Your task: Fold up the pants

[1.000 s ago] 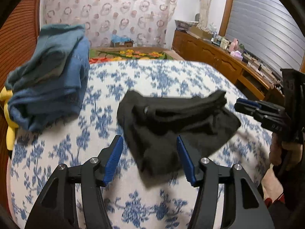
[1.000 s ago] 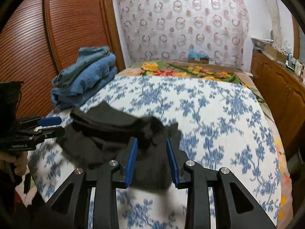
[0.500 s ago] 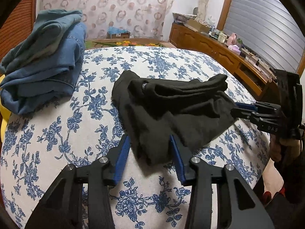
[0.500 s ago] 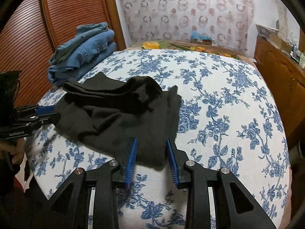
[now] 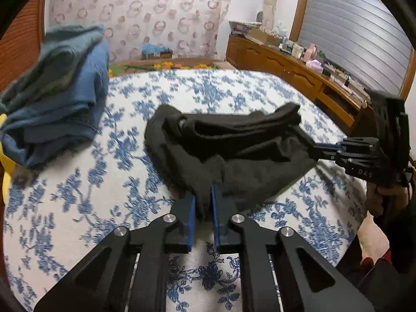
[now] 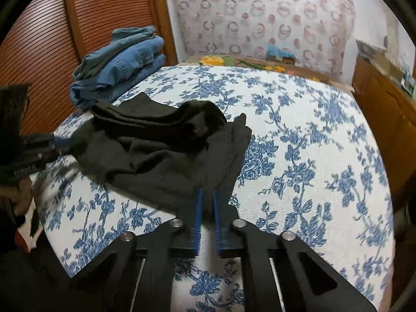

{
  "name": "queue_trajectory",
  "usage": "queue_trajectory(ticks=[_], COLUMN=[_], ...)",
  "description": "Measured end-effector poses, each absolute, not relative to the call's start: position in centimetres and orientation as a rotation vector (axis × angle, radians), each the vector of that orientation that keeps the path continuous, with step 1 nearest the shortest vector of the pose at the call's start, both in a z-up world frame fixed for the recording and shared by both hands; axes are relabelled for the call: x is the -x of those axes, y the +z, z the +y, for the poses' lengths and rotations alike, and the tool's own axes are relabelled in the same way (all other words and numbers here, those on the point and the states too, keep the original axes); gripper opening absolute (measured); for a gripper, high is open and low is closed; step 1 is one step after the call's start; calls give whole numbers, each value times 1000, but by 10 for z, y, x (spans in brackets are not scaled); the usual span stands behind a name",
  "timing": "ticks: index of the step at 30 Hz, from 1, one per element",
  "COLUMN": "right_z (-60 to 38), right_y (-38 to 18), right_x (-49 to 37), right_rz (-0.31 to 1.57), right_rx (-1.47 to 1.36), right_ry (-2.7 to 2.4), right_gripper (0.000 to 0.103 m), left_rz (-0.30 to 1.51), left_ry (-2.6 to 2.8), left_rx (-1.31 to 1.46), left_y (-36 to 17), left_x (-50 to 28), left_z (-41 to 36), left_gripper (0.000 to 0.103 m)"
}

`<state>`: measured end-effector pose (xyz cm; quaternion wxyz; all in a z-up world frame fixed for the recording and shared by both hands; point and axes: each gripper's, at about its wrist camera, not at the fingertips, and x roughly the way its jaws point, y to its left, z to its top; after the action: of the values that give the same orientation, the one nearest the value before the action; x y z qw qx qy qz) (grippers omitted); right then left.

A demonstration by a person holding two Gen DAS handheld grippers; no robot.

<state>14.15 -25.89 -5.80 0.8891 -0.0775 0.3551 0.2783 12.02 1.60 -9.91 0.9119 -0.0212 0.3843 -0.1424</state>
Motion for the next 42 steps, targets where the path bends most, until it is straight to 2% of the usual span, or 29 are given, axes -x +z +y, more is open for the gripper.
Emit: queue_trajectory(ticks=[9,23,27,30,32,36,42], right_z=[-277,-292,-288,-286,-285,-281,-261], right_y=[-47,-32,-39,-41,-40,-36,-42], right_x=[-113,-77,-78,-78,-77,-78,-85], right_rz=[718,706,738,740,736,729,732], right_rx=[130,134,158,168,180,189,219], right_ry=[627,652,637,617,589,567,597], right_gripper=[5,5,5,10,11,22,31], left_rz=[751,767,787,800,804,816,842], left_ry=[-337,-334,-314,-300,-293,-288,-281], left_rx=[53,8,-23,-24,-13,-15,-36], left_y=[-74,-71,-78,-84,-87,-91,-98], left_x=[-89,-64,-64,-68,-71,-79,-95], left_z=[18,10,7,9,12,12,9], left_gripper=[11,12,22,36,49,49,49])
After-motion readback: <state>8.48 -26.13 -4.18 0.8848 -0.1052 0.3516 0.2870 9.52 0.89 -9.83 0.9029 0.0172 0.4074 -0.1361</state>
